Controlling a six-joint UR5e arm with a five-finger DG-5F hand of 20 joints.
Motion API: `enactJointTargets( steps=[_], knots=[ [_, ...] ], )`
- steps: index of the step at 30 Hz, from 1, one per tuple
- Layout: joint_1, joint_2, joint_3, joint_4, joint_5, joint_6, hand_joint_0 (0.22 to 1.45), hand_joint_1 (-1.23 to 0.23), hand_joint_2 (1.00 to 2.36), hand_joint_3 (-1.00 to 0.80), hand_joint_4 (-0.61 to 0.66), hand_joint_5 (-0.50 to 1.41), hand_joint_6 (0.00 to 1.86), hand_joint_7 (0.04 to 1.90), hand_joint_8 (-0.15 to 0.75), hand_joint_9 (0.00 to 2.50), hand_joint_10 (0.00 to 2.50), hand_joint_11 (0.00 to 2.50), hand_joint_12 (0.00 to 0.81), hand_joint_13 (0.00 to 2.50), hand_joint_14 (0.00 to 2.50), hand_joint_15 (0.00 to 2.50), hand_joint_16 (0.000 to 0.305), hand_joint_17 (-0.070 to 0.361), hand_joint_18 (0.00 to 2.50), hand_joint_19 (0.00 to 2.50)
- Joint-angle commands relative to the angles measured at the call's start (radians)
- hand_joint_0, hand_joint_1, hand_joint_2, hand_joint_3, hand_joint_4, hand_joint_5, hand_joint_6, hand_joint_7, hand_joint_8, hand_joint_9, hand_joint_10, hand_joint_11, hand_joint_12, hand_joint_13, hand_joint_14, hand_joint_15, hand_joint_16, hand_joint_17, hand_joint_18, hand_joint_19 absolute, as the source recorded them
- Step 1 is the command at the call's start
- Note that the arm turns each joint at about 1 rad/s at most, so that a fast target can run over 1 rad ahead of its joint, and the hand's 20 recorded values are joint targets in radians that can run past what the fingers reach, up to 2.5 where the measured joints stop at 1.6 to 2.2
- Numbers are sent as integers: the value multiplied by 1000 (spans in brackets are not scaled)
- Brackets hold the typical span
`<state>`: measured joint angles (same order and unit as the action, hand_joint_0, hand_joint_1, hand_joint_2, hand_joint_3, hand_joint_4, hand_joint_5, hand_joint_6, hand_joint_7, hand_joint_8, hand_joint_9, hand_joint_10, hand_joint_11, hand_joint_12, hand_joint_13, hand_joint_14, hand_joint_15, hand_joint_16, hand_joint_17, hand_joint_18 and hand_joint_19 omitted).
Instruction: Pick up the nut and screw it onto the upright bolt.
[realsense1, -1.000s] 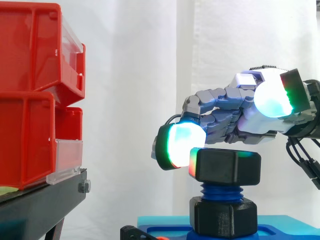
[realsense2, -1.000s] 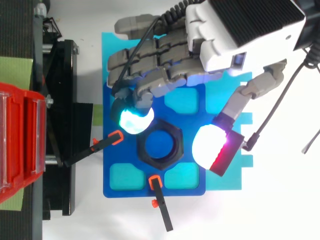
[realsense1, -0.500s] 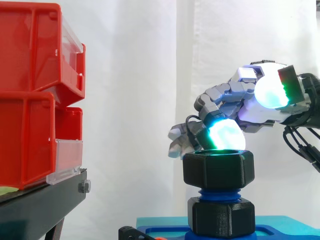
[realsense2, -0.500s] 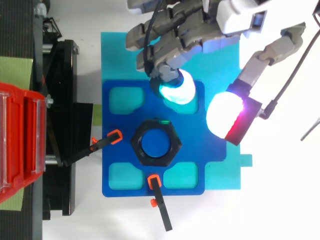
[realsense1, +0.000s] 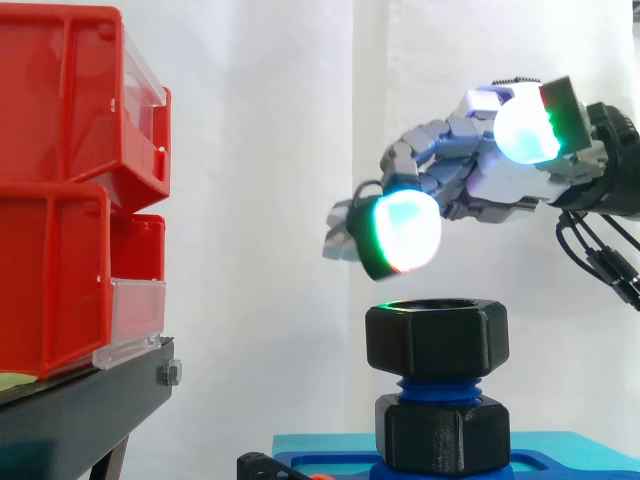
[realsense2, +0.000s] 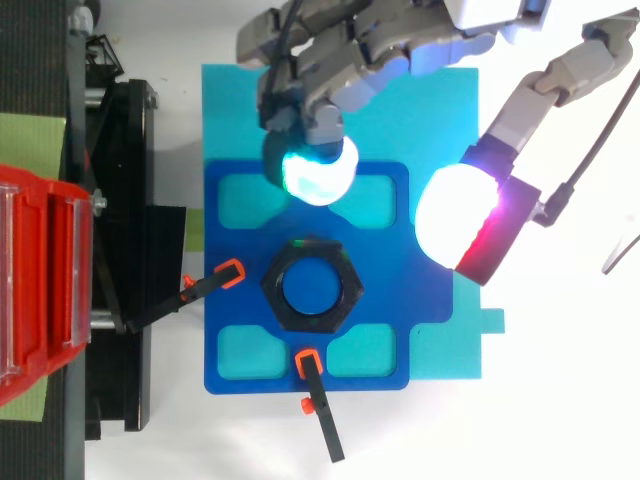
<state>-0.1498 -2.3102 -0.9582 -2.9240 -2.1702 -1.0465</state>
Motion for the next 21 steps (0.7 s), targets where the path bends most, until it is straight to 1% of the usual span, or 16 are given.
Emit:
enactJointTargets(
  steps=[1, 2, 4, 6, 7, 8, 10, 11, 13, 14, 15, 18, 19, 21],
  knots=[
    [7, -2, 2, 16, 3, 0, 464, -262, 1000, -500, 182, -162, 502, 664, 209, 502, 0, 0, 321, 293, 0, 0, 42, 94, 29, 0],
    [12, -2, 2, 26, 6, 2, 461, -255, 1000, -500, 172, -168, 501, 645, 208, 483, 0, 0, 324, 271, 0, 0, 42, 96, 11, 0],
    [13, -2, 2, 29, 7, 3, 459, -249, 1000, -500, 163, -176, 501, 621, 201, 443, 0, 0, 326, 249, 0, 0, 44, 98, 0, 0],
    [22, -2, -5, 39, 15, 8, 456, -231, 1000, -500, 145, -185, 501, 596, 199, 401, 0, 0, 330, 226, 0, 0, 45, 101, 0, 0],
    [29, -2, -17, 48, 21, 9, 455, -224, 1000, -500, 145, -187, 501, 595, 199, 388, 0, 0, 332, 219, 0, 0, 46, 103, 0, 0],
    [30, -2, -21, 54, 26, 9, 454, -218, 1000, -500, 139, -190, 501, 588, 198, 369, 0, 0, 335, 208, 0, 0, 46, 104, 0, 0],
    [36, -2, -39, 69, 32, 14, 454, -203, 1000, -500, 134, -192, 501, 585, 195, 327, 0, 0, 336, 186, 0, 0, 47, 105, 0, 0],
    [41, -2, -59, 92, 38, 22, 453, -200, 1000, -500, 134, -193, 501, 583, 195, 324, 0, 0, 336, 180, 0, 0, 47, 105, 0, 0],
    [45, -2, -82, 124, 47, 31, 450, -185, 1000, -500, 128, -196, 501, 578, 194, 280, 0, 0, 341, 164, 0, 0, 48, 107, 0, 0],
    [45, -2, -82, 124, 47, 31, 449, -183, 1000, -500, 126, -197, 501, 578, 194, 263, 0, 0, 342, 156, 0, 0, 48, 108, 0, 0],
    [49, -2, -100, 147, 49, 37, 447, -177, 1000, -500, 124, -199, 501, 580, 192, 251, 0, 0, 342, 151, 0, 0, 48, 109, 0, 0],
    [49, -2, -126, 183, 49, 49, 445, -172, 1000, -500, 121, -201, 501, 578, 192, 238, 0, 0, 345, 143, 0, 0, 49, 110, 0, 0],
    [50, -2, -142, 200, 49, 56, 446, -171, 1000, -500, 124, -201, 501, 581, 192, 238, 0, 0, 346, 140, 0, 0, 49, 110, 0, 0],
    [49, -2, -143, 200, 47, 57, 445, -170, 1000, -500, 124, -201, 501, 584, 192, 231, 0, 0, 347, 138, 0, 0, 49, 110, 0, 0]
  ],
)
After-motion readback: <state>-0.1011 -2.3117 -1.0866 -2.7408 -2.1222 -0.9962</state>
